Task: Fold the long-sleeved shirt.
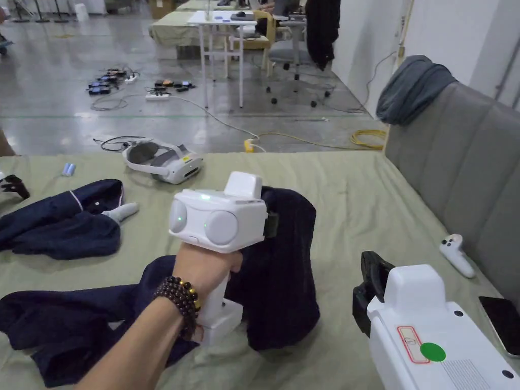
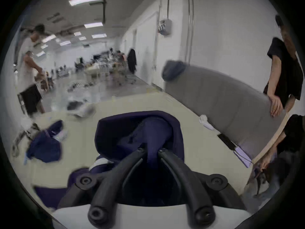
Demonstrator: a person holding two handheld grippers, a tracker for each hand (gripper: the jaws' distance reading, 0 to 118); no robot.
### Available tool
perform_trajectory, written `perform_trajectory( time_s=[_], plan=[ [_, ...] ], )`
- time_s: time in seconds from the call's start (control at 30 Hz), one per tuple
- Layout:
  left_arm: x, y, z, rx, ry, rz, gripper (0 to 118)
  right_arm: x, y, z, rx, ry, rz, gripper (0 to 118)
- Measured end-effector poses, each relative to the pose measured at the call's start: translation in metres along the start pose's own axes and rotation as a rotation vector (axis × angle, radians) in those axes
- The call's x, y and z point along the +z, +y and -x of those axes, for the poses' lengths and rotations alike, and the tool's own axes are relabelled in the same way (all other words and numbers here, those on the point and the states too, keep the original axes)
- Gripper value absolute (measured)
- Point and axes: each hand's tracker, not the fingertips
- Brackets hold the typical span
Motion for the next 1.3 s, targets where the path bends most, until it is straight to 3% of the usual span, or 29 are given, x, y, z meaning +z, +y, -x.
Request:
perform_trajectory(
  time_s=[0.1, 0.13, 0.17, 0.23, 0.3, 0.37, 0.5, 0.57, 0.6, 0.7, 0.73, 0.77, 0.97, 1.0, 1.07, 1.1, 1.13, 1.23, 1.3],
  plan=[
    [-0.064, -0.053, -0.032, 0.06, -0.057, 0.133, 14, 0.006, -0.013, -0.024, -0.004, -0.065, 0.041, 0],
    [-0.081, -0.068, -0.035, 0.074, -0.057, 0.164, 28, 0.008, -0.018, -0.03, -0.009, -0.074, 0.059, 0],
    [-0.086, -0.08, -0.039, 0.084, -0.041, 0.167, 55, 0.009, -0.022, -0.036, -0.017, -0.078, 0.07, 0],
    [-0.086, -0.09, -0.039, 0.13, -0.053, 0.173, 78, 0.011, -0.03, -0.041, -0.017, -0.087, 0.09, 0],
    [-0.073, -0.089, -0.032, 0.141, -0.069, 0.155, 110, 0.013, -0.034, -0.043, -0.022, -0.094, 0.104, 0],
    [-0.03, -0.081, -0.022, 0.119, -0.091, -0.014, 104, 0.015, -0.034, -0.042, -0.043, -0.086, 0.098, 0],
    [0.068, -0.089, -0.01, 0.109, 0.022, -0.182, 101, 0.012, -0.048, -0.034, -0.058, -0.072, 0.099, 0],
    [0.12, -0.107, -0.012, 0.058, 0.124, -0.269, 90, 0.015, -0.047, -0.028, -0.07, -0.069, 0.102, 0],
    [0.138, -0.116, -0.013, 0.026, 0.185, -0.297, 81, 0.017, -0.045, -0.025, -0.075, -0.065, 0.102, 0],
    [0.18, -0.149, -0.015, -0.036, 0.346, -0.354, 36, 0.02, -0.044, -0.018, -0.078, -0.055, 0.103, 0],
    [0.191, -0.158, -0.013, -0.024, 0.357, -0.359, 12, 0.022, -0.04, -0.015, -0.078, -0.054, 0.099, 0],
    [0.199, -0.166, -0.009, -0.004, 0.336, -0.354, 4, 0.023, -0.039, -0.013, -0.08, -0.05, 0.096, 0],
    [0.199, -0.177, 0.017, 0.086, 0.341, -0.306, 6, 0.02, -0.039, -0.008, -0.07, -0.033, 0.089, 0],
    [0.193, -0.172, 0.022, 0.09, 0.347, -0.284, 15, 0.017, -0.041, -0.008, -0.068, -0.032, 0.09, 0],
    [0.175, -0.16, 0.034, 0.111, 0.307, -0.241, 76, 0.014, -0.042, -0.007, -0.06, -0.025, 0.095, 0],
    [0.161, -0.152, 0.045, 0.116, 0.285, -0.204, 97, 0.013, -0.043, -0.006, -0.056, -0.024, 0.098, 0],
    [0.145, -0.144, 0.056, 0.137, 0.265, -0.196, 110, 0.011, -0.046, -0.006, -0.052, -0.024, 0.105, 0],
    [0.087, -0.116, 0.094, 0.218, 0.172, -0.082, 110, 0.003, -0.054, -0.007, -0.044, -0.021, 0.131, 0],
    [0.043, -0.097, 0.123, 0.246, 0.21, -0.044, 108, -0.001, -0.061, -0.008, -0.032, -0.024, 0.155, 0]
  ],
)
